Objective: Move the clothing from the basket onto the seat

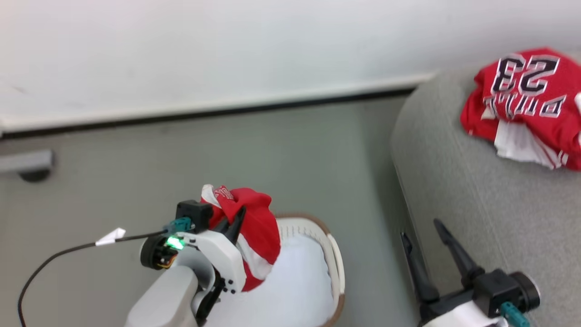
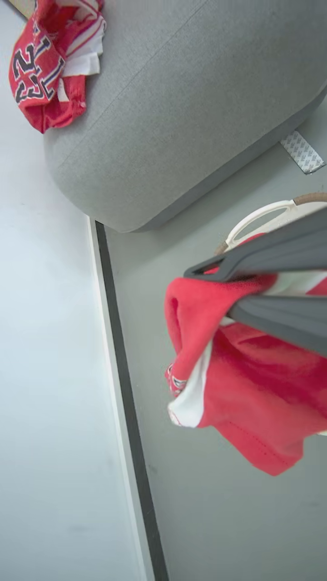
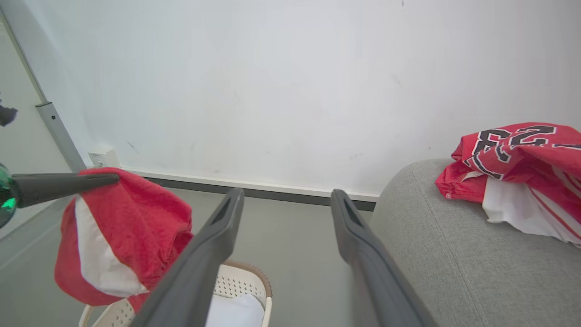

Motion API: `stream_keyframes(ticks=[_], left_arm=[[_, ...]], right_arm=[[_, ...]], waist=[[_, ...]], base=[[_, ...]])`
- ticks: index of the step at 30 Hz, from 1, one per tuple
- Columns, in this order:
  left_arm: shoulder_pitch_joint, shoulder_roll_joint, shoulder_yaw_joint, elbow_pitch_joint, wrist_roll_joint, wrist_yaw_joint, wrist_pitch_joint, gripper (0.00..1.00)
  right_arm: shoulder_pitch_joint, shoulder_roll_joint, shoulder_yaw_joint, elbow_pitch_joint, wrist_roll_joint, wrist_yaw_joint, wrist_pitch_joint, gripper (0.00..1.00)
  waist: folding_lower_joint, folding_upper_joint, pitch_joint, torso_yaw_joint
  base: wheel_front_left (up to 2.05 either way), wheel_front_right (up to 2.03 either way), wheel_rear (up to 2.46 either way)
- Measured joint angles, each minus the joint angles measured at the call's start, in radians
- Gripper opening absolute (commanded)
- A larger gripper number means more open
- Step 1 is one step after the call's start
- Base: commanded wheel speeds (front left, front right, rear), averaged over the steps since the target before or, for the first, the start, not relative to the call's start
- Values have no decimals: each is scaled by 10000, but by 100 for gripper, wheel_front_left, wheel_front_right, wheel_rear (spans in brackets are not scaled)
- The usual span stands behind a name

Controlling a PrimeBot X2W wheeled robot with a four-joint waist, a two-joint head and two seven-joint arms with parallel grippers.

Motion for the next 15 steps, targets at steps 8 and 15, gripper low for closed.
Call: stream_keyframes(ticks=[8,15], left_arm=[[1042,437,130,-2336,-253,604,665,0],[1601,1252,435,-4984,-372,1235,1599,0]], right_arm=[[858,-2,169,322,4,0,2,100],[1042,-4,374,343,-2,0,0,100]], waist=[[-1,0,-1602,374],[0,0,-2441,602]], base=[[0,0,0],[0,0,0]])
